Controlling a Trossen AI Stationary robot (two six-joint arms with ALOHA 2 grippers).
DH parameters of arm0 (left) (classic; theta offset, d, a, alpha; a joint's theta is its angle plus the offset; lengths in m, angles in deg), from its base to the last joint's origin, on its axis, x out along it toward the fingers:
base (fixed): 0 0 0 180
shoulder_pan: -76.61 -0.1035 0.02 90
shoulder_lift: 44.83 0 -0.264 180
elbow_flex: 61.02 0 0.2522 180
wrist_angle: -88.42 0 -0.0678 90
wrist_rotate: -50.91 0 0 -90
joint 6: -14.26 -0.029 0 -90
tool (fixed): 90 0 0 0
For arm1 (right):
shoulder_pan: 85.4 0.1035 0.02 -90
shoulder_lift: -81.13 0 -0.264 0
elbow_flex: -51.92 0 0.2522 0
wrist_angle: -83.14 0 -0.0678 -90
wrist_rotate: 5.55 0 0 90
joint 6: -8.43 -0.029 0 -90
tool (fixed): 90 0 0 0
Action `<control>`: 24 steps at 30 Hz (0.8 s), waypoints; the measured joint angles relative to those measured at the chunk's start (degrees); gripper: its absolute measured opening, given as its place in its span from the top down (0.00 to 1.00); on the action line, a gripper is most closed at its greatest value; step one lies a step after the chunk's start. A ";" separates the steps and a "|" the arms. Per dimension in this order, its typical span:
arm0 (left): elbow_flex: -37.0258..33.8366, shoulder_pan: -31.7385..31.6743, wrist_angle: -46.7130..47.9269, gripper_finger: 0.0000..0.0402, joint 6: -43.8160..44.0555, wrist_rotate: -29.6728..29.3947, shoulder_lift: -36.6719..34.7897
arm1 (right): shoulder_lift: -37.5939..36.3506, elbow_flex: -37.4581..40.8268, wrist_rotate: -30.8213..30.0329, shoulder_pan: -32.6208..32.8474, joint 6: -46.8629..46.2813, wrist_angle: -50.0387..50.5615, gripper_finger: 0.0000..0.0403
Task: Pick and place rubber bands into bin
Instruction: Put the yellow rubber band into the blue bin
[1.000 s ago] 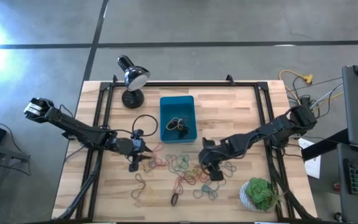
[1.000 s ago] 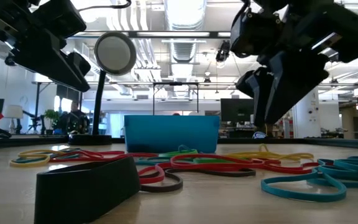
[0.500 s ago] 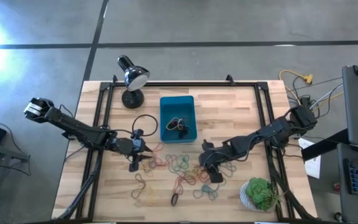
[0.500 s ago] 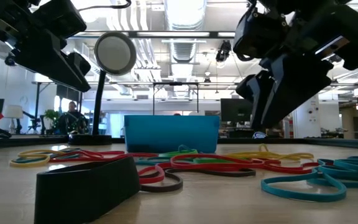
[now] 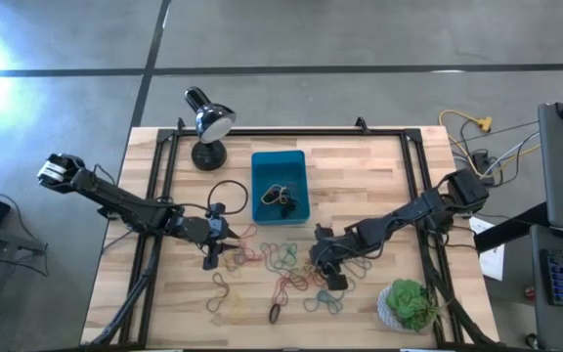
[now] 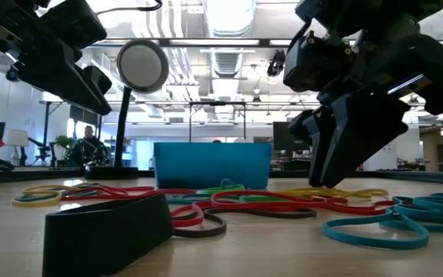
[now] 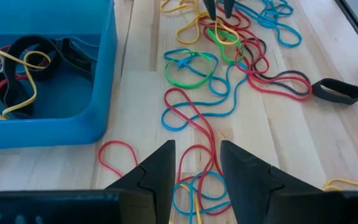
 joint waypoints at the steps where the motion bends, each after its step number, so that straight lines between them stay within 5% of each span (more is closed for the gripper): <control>1: -0.02 0.00 0.04 0.72 0.00 0.00 0.00 | 0.00 -0.01 -0.06 0.00 0.02 -0.04 0.78; 15: -0.06 0.00 -0.03 0.72 -0.02 -0.42 0.00 | 1.72 0.04 -0.78 -0.04 0.22 1.03 0.79; 24: -0.06 -0.04 -0.03 0.72 -0.02 -0.42 0.00 | 0.75 0.07 -0.90 -0.13 1.58 1.91 0.97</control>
